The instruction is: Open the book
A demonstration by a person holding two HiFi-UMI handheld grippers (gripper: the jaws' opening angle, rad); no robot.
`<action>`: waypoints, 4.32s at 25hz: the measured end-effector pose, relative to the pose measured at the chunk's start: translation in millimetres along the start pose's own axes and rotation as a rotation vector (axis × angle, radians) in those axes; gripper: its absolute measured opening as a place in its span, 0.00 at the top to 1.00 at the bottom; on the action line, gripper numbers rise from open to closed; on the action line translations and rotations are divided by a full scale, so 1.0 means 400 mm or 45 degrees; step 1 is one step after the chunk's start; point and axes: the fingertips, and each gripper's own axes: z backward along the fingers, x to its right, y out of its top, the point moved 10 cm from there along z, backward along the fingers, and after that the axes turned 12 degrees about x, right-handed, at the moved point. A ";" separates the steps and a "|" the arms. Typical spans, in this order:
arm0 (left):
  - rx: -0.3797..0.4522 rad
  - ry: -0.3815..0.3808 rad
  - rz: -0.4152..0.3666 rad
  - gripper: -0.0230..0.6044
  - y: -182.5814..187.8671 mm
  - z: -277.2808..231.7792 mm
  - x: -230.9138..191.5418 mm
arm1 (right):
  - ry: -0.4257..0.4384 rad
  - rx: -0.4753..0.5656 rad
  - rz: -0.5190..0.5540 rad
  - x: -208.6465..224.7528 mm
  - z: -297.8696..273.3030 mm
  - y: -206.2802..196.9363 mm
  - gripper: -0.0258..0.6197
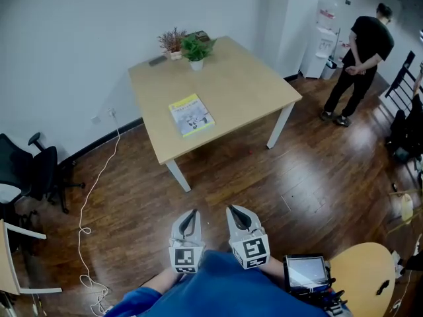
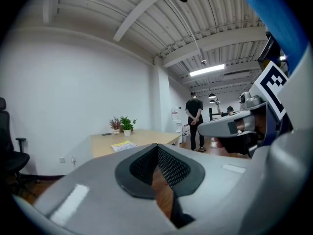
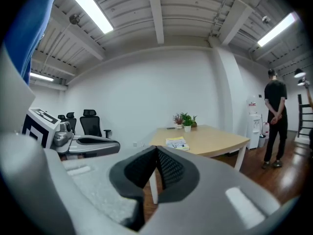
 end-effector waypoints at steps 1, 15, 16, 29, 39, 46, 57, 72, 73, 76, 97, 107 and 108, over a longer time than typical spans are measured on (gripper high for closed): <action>-0.001 0.002 -0.001 0.95 -0.001 -0.031 0.001 | 0.006 0.001 -0.001 0.025 -0.020 0.002 0.96; -0.052 0.119 -0.041 0.95 -0.004 -0.360 0.044 | 0.111 -0.014 -0.065 0.324 -0.214 0.008 0.96; -0.056 0.130 -0.045 0.95 -0.004 -0.375 0.048 | 0.120 -0.016 -0.072 0.340 -0.222 0.007 0.96; -0.087 0.201 -0.059 0.95 -0.021 -0.513 -0.011 | 0.160 -0.053 -0.105 0.430 -0.363 -0.012 0.96; -0.078 0.181 -0.013 0.95 -0.061 -0.634 -0.128 | 0.132 -0.089 -0.095 0.458 -0.529 -0.024 0.96; -0.095 0.138 0.016 0.95 -0.092 -0.716 -0.248 | 0.101 -0.132 -0.087 0.453 -0.672 -0.035 0.96; -0.101 0.050 0.065 0.95 -0.129 -0.829 -0.420 | 0.010 -0.174 -0.049 0.435 -0.857 -0.037 0.96; -0.235 0.086 0.098 0.95 -0.201 -0.960 -0.526 | 0.068 -0.270 -0.050 0.522 -1.069 -0.106 0.96; -0.253 0.095 0.097 0.95 -0.210 -0.985 -0.530 | 0.075 -0.280 -0.054 0.542 -1.093 -0.116 0.96; -0.276 0.121 0.079 0.95 -0.227 -1.041 -0.537 | 0.101 -0.309 -0.071 0.587 -1.150 -0.141 0.96; -0.524 0.239 0.042 0.95 -0.303 -1.153 -0.560 | 0.283 -0.589 -0.213 0.693 -1.396 -0.333 0.96; -0.555 0.304 0.044 0.95 -0.314 -1.177 -0.578 | 0.338 -0.759 -0.239 0.703 -1.492 -0.386 0.89; -0.554 0.313 0.046 0.95 -0.315 -1.182 -0.579 | 0.354 -0.781 -0.246 0.705 -1.503 -0.392 0.84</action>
